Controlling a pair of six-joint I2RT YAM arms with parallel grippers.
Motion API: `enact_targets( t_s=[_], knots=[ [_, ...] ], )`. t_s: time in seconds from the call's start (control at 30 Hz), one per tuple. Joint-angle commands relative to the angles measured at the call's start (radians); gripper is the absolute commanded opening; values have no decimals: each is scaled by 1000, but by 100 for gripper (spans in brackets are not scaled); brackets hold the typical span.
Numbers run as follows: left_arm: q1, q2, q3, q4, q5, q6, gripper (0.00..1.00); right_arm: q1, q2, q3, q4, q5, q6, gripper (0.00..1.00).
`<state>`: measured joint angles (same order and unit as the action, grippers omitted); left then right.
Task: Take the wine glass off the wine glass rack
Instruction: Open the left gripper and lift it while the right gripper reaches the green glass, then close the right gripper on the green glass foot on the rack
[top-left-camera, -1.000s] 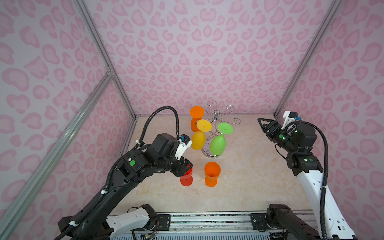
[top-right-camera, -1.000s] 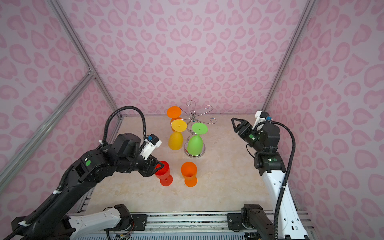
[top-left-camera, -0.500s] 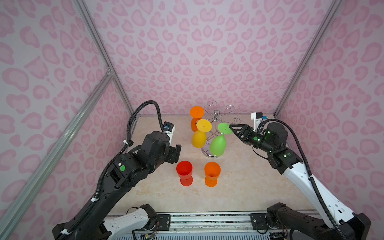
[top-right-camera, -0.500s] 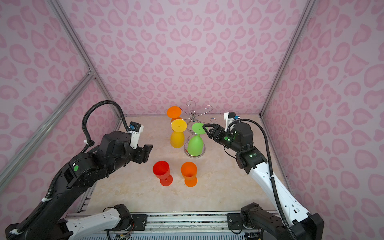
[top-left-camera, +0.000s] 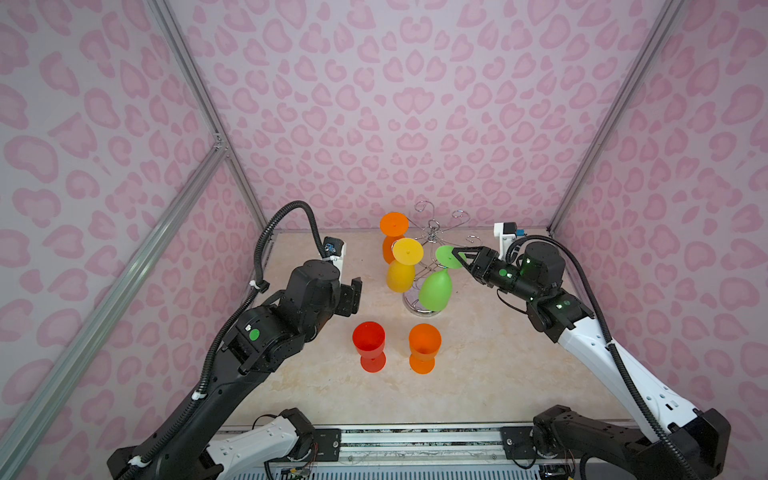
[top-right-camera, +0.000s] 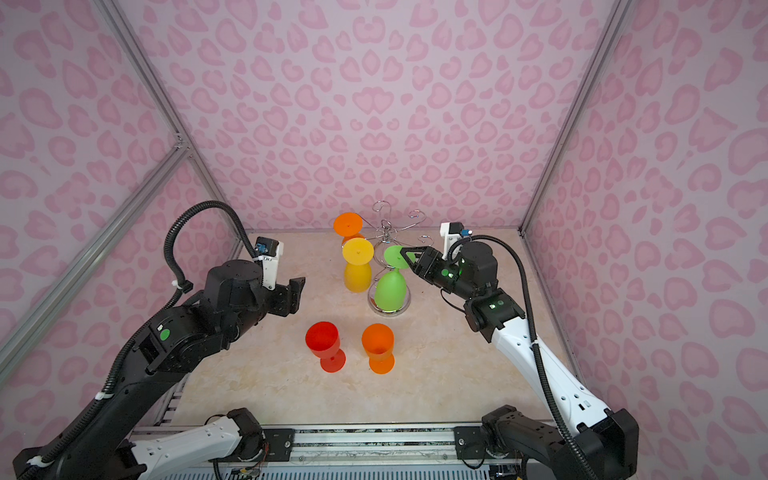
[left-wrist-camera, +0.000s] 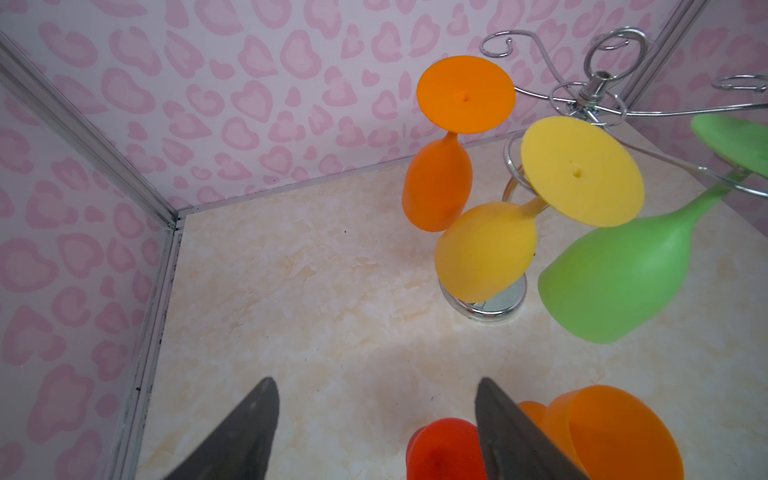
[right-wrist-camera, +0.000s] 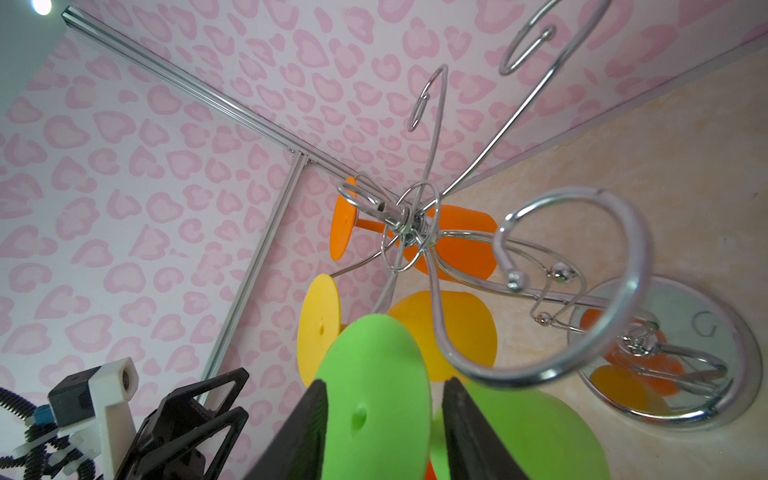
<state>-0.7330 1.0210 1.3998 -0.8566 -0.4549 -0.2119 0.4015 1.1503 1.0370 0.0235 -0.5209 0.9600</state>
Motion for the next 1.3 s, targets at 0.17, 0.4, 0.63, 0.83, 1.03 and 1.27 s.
enact_targets(
  t_s=[0.17,0.4,0.63,0.83,1.03,1.27],
  knots=[
    [15,-21,-14,57,1,0,76,2,0,-10,46,-5,24,28],
    [24,-32,-27,62,16,-1,76,1,6,-28,85,-24,69,16],
    [34,-47,-48,67,28,-4,76,-9,7,-51,162,-53,137,0],
    [42,-56,-48,67,38,-6,76,-24,-1,-65,207,-78,185,0],
    [51,-59,-77,71,50,-7,76,-67,-4,-129,365,-124,314,0],
    [57,-54,-81,75,60,-8,76,-97,-20,-164,440,-149,368,0]
  ],
)
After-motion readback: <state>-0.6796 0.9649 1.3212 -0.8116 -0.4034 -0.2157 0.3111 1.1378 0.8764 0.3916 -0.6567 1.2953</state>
